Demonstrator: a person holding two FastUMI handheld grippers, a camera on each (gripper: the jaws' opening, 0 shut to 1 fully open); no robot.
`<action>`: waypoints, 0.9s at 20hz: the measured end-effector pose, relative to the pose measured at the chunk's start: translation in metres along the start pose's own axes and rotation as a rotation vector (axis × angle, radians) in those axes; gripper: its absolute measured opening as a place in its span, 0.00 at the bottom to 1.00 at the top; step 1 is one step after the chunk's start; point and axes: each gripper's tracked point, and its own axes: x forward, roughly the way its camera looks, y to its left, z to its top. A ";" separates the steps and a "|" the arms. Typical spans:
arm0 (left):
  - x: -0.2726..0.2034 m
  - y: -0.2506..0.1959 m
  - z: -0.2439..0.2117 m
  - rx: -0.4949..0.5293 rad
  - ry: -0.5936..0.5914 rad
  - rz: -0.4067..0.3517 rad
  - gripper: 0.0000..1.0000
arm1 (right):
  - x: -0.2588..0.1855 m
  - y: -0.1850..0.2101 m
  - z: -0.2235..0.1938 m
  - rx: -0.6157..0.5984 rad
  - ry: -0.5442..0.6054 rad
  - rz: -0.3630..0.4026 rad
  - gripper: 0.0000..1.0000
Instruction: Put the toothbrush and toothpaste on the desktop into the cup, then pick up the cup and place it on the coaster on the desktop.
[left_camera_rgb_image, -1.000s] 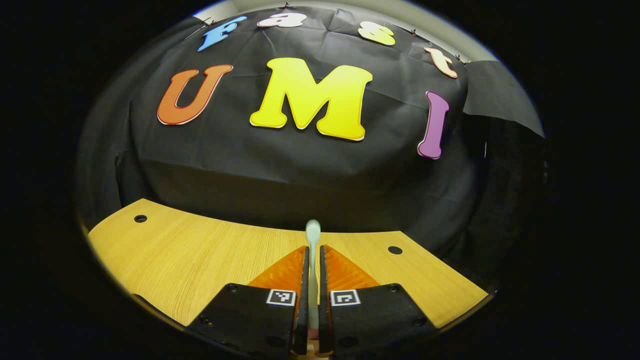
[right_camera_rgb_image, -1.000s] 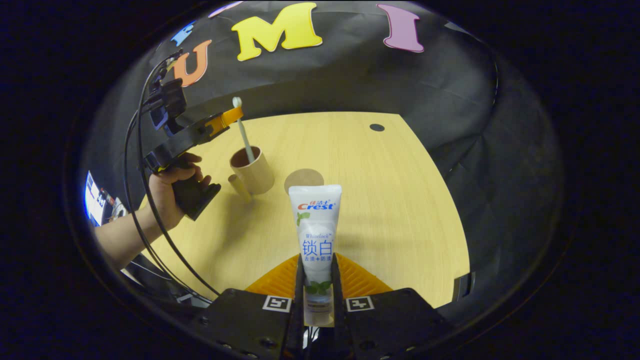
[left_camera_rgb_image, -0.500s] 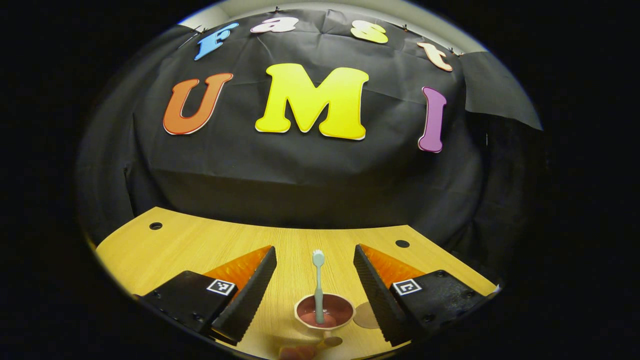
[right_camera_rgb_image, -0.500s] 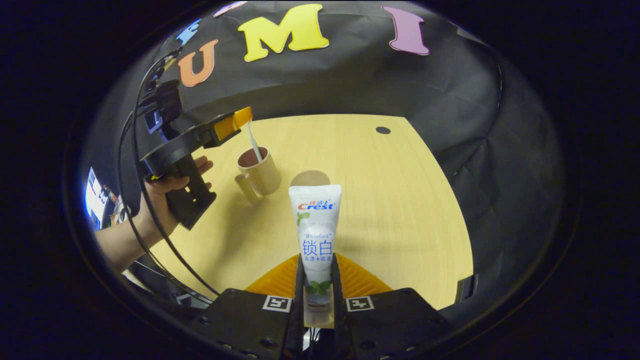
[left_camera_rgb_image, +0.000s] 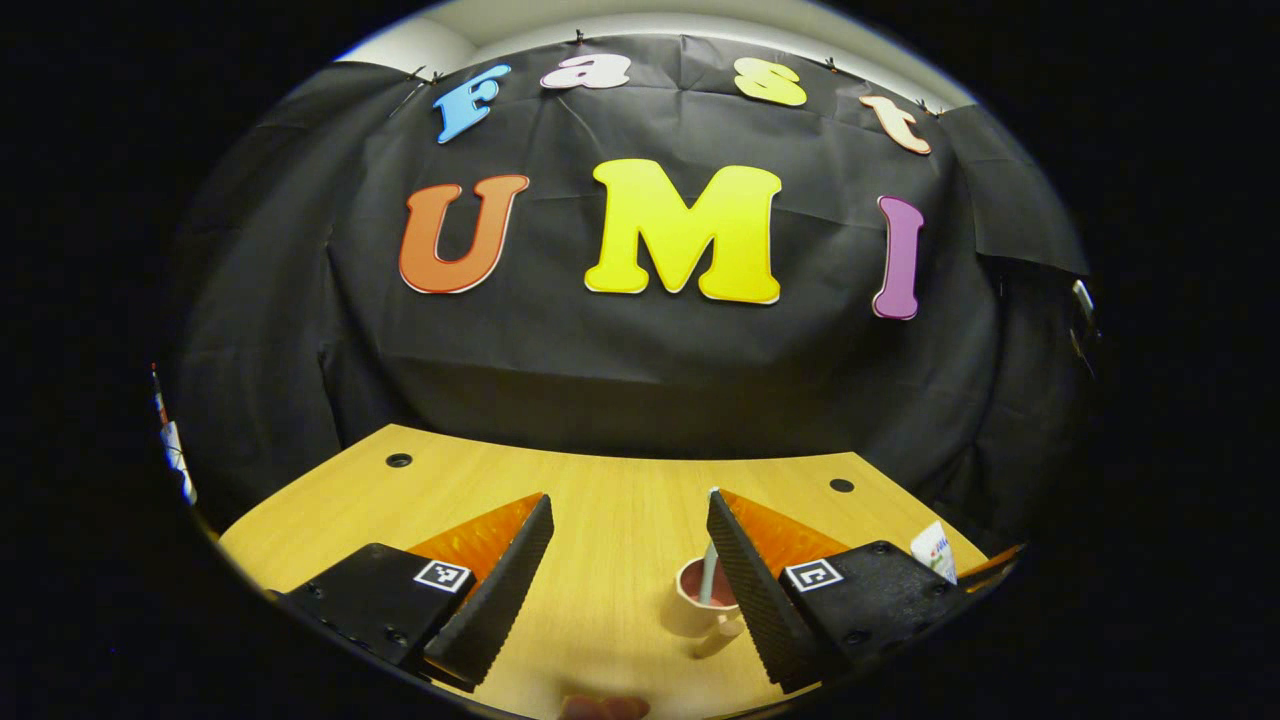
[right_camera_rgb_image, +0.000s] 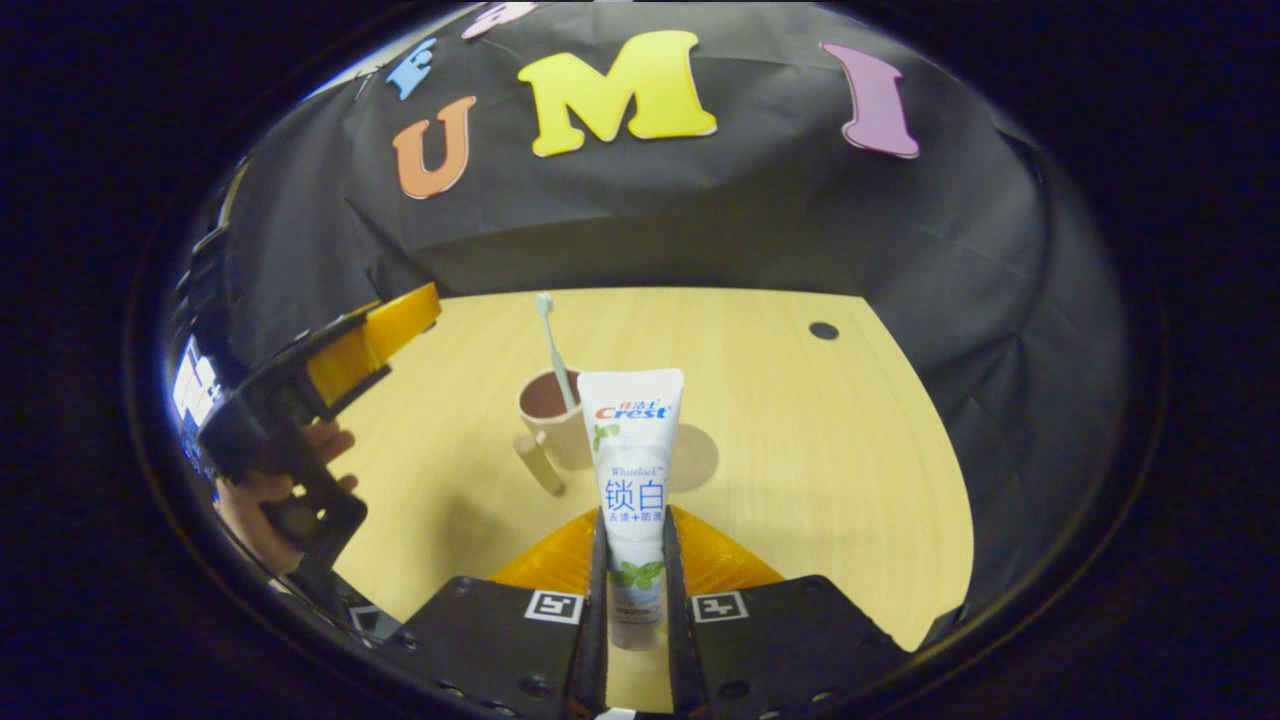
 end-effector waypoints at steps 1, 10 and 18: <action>-0.008 0.008 0.000 -0.004 0.007 0.013 0.98 | 0.011 0.009 0.013 -0.011 -0.035 0.013 0.24; -0.063 0.040 -0.009 -0.026 0.079 0.073 0.98 | 0.098 0.077 0.102 -0.046 -0.302 0.091 0.25; -0.085 0.066 -0.020 -0.044 0.125 0.124 0.98 | 0.132 0.092 0.109 -0.090 -0.359 0.079 0.25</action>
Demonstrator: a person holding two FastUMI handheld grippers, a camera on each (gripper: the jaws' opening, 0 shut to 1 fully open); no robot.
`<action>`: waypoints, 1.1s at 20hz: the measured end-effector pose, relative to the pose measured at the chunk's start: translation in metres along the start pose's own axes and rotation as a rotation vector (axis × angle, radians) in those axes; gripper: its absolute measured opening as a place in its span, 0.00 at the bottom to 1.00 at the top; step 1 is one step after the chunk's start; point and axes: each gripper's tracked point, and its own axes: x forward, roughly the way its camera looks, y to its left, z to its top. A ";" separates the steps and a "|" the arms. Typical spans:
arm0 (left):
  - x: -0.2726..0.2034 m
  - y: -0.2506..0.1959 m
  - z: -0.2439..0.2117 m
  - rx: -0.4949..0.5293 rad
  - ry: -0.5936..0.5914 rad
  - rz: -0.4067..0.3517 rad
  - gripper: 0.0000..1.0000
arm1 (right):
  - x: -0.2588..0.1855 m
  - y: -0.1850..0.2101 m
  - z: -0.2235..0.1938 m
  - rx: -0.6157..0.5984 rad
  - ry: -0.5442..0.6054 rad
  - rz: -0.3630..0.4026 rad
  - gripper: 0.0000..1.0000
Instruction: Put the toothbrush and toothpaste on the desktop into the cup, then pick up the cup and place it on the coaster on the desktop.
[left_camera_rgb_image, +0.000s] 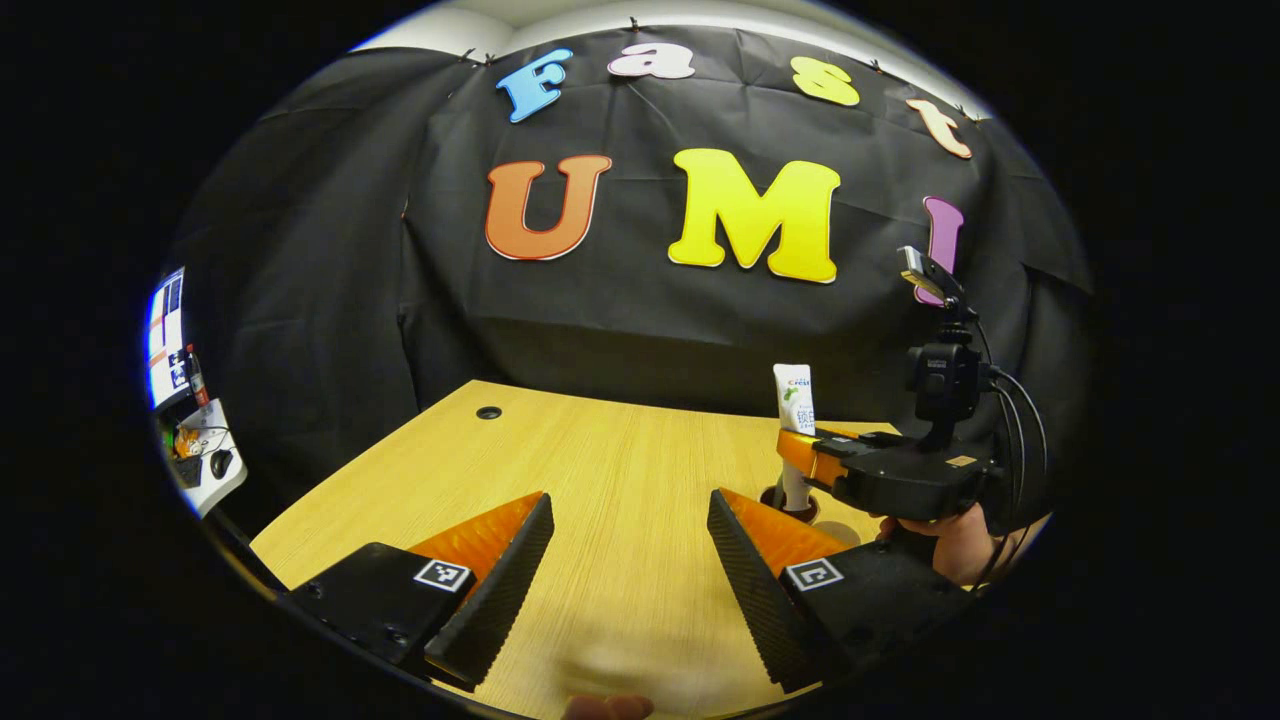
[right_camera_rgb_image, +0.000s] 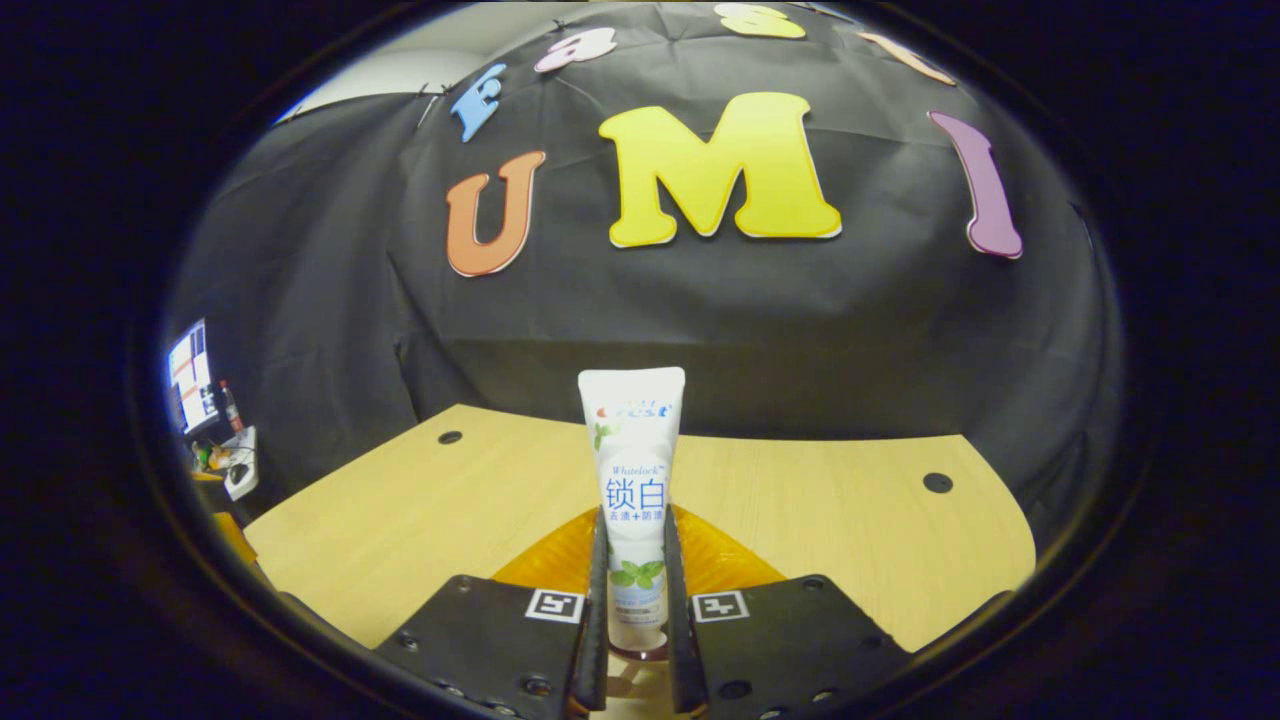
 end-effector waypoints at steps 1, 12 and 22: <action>0.001 0.003 -0.001 -0.003 0.002 0.004 0.98 | 0.000 -0.001 -0.003 -0.004 0.005 -0.004 0.27; 0.007 -0.002 -0.002 -0.018 0.015 -0.014 0.98 | -0.022 -0.008 -0.015 -0.003 0.022 -0.010 0.69; 0.008 -0.040 0.008 -0.045 0.005 -0.086 0.98 | -0.083 -0.031 0.020 0.042 -0.029 -0.046 0.89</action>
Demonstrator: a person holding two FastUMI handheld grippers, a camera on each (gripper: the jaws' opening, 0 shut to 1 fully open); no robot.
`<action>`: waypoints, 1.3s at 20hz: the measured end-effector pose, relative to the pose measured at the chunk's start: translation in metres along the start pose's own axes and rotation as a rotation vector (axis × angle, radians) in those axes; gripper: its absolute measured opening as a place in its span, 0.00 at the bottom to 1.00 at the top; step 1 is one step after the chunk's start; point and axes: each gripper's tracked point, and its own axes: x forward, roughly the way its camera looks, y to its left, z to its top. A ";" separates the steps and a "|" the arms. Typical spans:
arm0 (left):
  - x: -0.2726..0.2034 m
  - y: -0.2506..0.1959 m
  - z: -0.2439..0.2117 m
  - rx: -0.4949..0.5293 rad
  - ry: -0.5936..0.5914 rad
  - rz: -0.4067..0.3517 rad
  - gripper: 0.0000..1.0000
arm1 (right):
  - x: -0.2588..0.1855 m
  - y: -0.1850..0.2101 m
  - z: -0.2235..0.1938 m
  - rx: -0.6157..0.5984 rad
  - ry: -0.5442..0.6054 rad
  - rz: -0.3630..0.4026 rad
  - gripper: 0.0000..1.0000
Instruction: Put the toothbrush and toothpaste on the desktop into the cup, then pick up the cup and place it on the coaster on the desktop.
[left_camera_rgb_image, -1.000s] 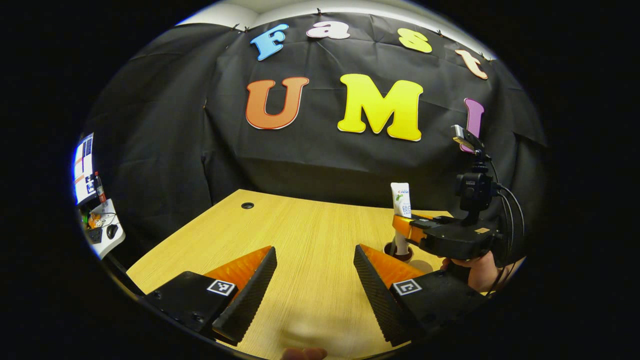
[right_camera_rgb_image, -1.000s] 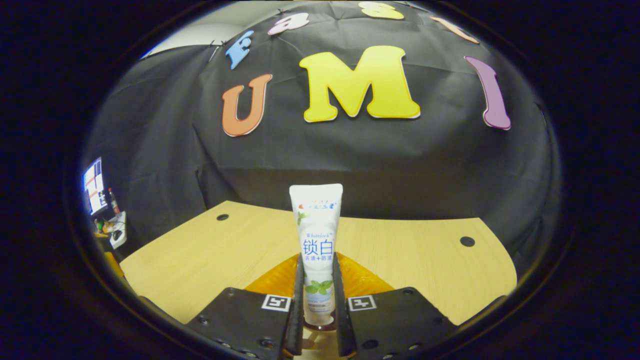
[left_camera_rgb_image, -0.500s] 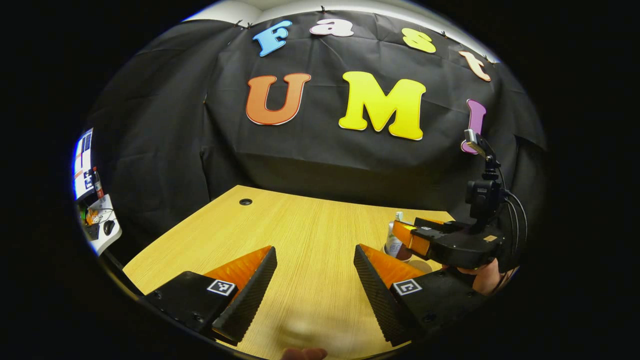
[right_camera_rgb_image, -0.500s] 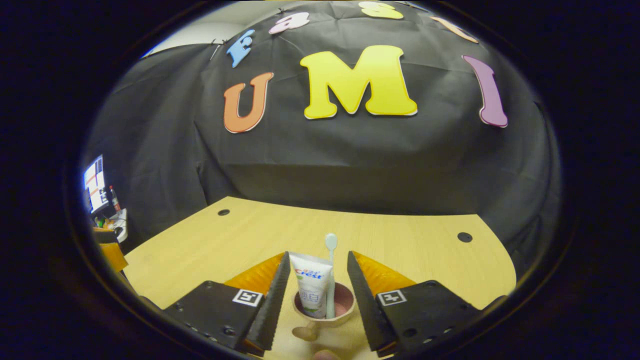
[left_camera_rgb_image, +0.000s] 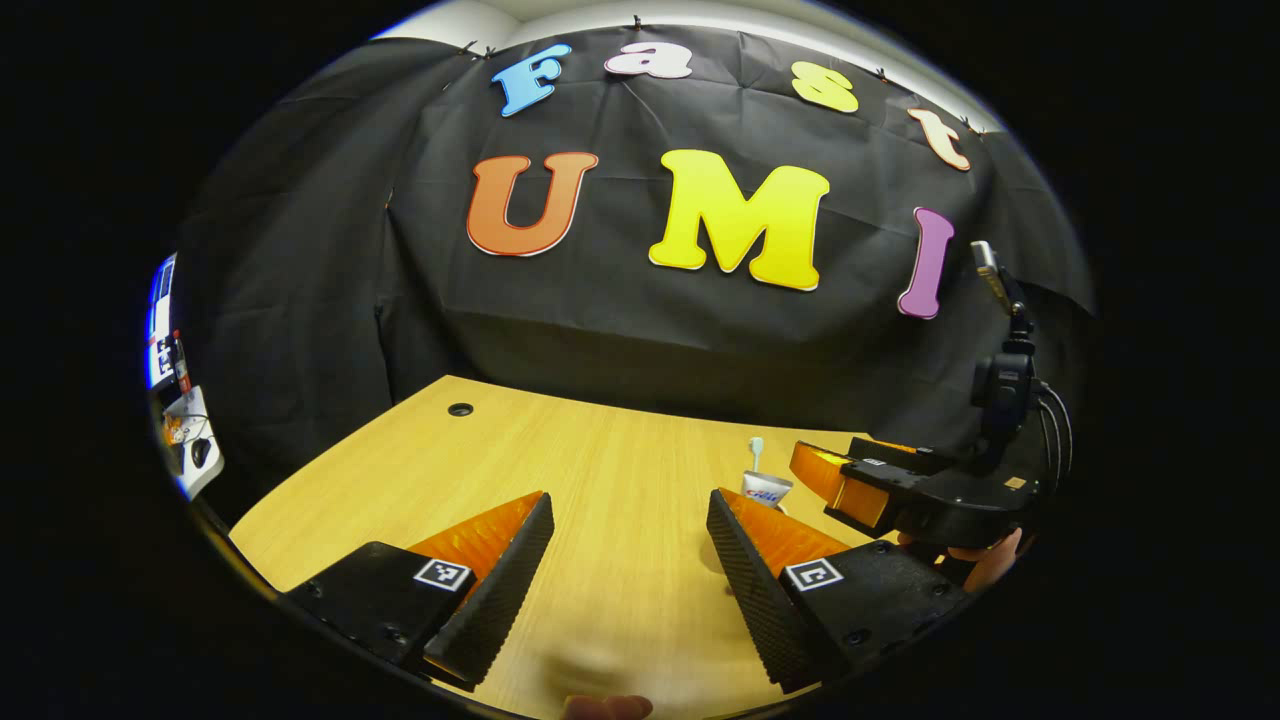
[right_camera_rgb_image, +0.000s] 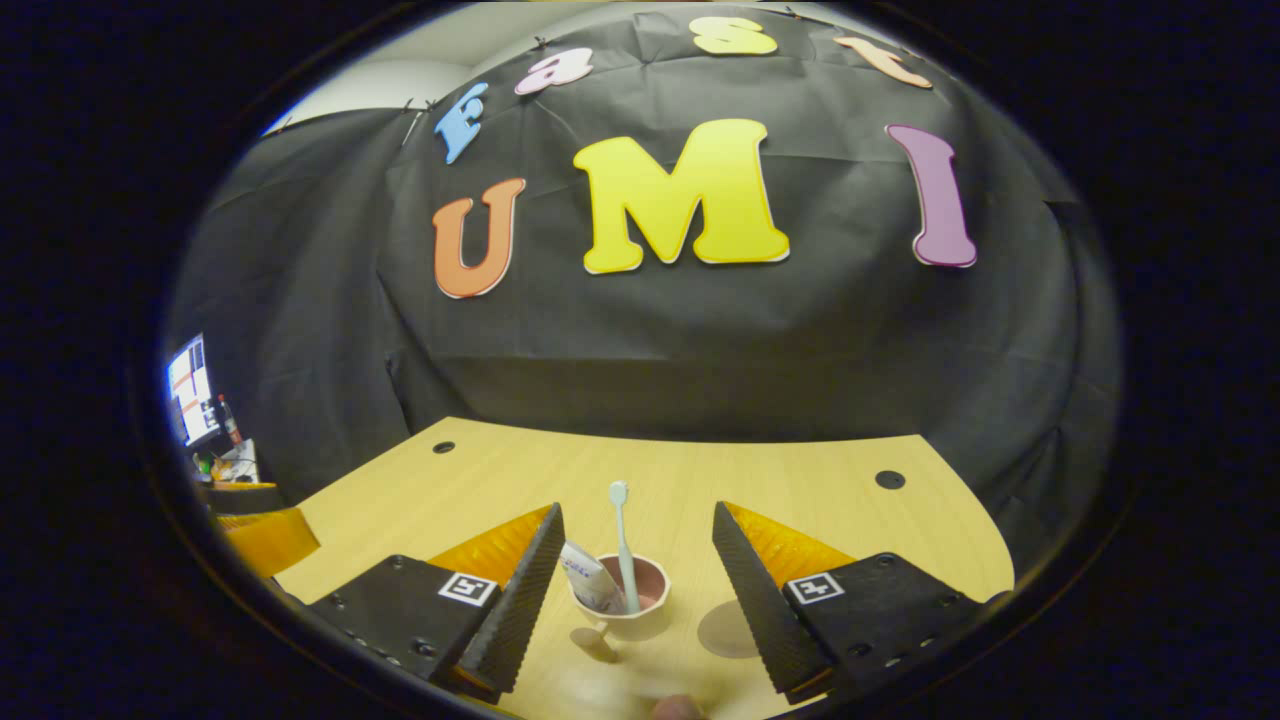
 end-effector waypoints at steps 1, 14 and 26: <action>0.000 -0.006 -0.002 -0.002 0.008 -0.011 0.98 | -0.011 -0.005 0.005 0.004 -0.003 -0.009 0.94; 0.013 -0.091 -0.055 -0.036 0.387 -0.111 0.98 | -0.142 -0.114 0.021 -0.015 -0.002 -0.185 0.94; 0.092 -0.069 -0.106 -0.005 0.836 -0.100 0.99 | -0.173 -0.197 0.006 0.075 0.059 -0.328 0.94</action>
